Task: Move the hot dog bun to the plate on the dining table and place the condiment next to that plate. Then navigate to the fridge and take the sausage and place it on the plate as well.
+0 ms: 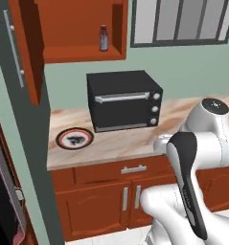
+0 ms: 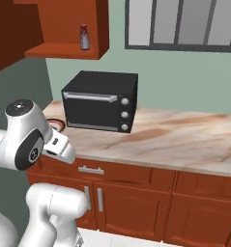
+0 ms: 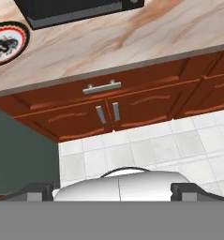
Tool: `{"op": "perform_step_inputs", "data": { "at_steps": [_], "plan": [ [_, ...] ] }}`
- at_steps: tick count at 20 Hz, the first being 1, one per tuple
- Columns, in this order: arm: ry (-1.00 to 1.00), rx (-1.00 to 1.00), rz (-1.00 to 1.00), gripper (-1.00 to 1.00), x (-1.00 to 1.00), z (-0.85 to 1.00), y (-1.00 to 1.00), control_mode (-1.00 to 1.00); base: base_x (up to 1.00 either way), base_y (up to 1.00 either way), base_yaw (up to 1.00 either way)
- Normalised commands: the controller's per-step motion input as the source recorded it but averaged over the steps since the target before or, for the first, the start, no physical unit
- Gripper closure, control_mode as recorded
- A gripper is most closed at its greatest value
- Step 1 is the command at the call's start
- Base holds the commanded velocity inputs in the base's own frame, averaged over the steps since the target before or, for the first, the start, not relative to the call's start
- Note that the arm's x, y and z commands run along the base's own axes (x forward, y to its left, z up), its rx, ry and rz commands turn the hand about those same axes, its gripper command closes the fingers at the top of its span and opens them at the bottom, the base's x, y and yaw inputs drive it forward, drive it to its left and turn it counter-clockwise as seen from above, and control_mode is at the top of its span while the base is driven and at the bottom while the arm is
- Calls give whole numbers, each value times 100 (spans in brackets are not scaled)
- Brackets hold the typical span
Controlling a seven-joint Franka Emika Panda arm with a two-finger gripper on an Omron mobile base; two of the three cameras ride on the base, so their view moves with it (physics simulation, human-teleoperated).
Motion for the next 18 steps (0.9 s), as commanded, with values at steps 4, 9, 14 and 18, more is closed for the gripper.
{"op": "perform_step_inputs", "data": {
  "at_steps": [4,9,14,18],
  "plan": [
    [0,0,0,-100,0,0,0,100,60,62,0],
    [0,0,0,-100,0,0,0,100,52,31,0],
    [0,0,0,-100,0,0,0,100,70,13,0],
    [0,0,0,-100,0,0,0,100,74,31,0]
  ]
}}
